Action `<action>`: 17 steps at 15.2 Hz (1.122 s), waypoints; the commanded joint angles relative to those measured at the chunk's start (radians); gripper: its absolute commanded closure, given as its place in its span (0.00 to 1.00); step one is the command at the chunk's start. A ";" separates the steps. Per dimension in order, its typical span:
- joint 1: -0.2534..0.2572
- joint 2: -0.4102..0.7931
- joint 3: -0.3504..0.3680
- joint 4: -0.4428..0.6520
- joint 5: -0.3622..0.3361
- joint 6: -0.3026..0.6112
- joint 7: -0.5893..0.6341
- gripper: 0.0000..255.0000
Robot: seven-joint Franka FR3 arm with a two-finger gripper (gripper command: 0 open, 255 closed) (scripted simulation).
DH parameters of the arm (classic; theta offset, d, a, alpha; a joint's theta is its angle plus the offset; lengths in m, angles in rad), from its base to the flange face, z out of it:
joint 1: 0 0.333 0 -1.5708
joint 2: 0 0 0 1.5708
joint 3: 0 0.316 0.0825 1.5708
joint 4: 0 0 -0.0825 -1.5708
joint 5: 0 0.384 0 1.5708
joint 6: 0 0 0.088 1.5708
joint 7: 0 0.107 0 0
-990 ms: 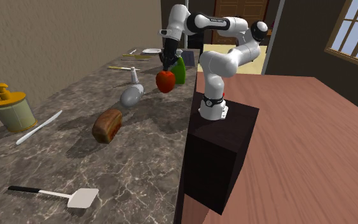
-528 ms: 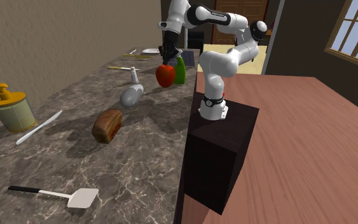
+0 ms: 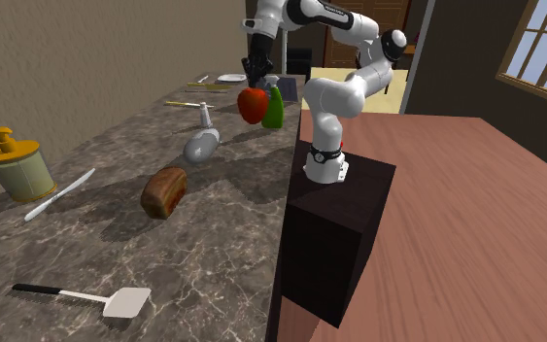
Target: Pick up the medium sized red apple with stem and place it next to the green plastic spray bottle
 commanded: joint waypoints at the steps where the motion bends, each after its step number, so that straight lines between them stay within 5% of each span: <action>1: 0.013 0.011 0.017 0.026 0.015 -0.013 0.007 1.00; 17: 0.091 0.112 0.123 0.257 0.113 -0.136 0.037 1.00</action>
